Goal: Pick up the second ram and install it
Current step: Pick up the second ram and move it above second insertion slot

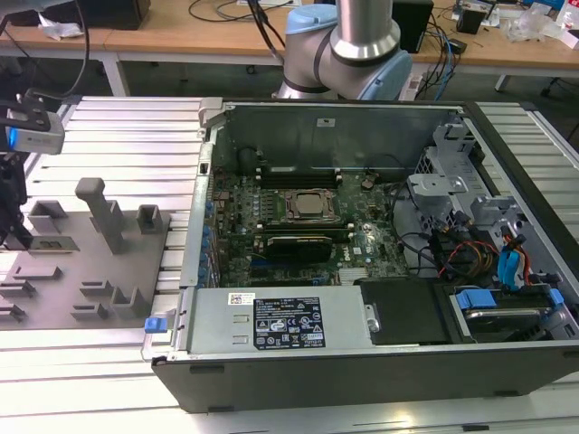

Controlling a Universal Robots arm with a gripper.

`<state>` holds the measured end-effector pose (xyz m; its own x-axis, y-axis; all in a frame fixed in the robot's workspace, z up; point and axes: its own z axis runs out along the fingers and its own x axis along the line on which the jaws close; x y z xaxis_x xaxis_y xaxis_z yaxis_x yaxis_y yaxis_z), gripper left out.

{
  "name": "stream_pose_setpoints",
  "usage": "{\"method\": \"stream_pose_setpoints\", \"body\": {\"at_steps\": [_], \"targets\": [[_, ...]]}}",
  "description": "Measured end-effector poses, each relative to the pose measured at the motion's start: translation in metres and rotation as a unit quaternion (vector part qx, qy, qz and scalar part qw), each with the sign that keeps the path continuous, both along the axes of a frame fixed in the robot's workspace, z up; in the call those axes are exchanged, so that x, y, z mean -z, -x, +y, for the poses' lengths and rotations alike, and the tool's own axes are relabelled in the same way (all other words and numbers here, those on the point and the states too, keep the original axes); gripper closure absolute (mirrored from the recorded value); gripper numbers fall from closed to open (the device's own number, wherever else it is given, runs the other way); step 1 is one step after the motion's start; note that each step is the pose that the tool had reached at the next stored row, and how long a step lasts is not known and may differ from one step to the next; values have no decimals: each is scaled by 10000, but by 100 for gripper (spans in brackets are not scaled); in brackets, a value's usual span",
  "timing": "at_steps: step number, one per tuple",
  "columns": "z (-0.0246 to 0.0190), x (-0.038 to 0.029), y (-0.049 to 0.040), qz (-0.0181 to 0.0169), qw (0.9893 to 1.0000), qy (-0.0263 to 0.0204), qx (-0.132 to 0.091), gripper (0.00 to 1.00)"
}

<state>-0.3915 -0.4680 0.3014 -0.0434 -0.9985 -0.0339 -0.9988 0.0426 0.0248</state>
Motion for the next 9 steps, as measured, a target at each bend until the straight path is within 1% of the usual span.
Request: {"method": "stream_pose_setpoints", "body": {"at_steps": [1, 2, 8, 9], "targets": [[0, -11, 0, 0, 10000, -1, 0, 86], [0, -47, 0, -1, 10000, -3, 0, 86], [0, -129, 0, 0, 10000, -11, 0, 86], [0, -151, 0, 0, 10000, -13, 0, 86]]}}
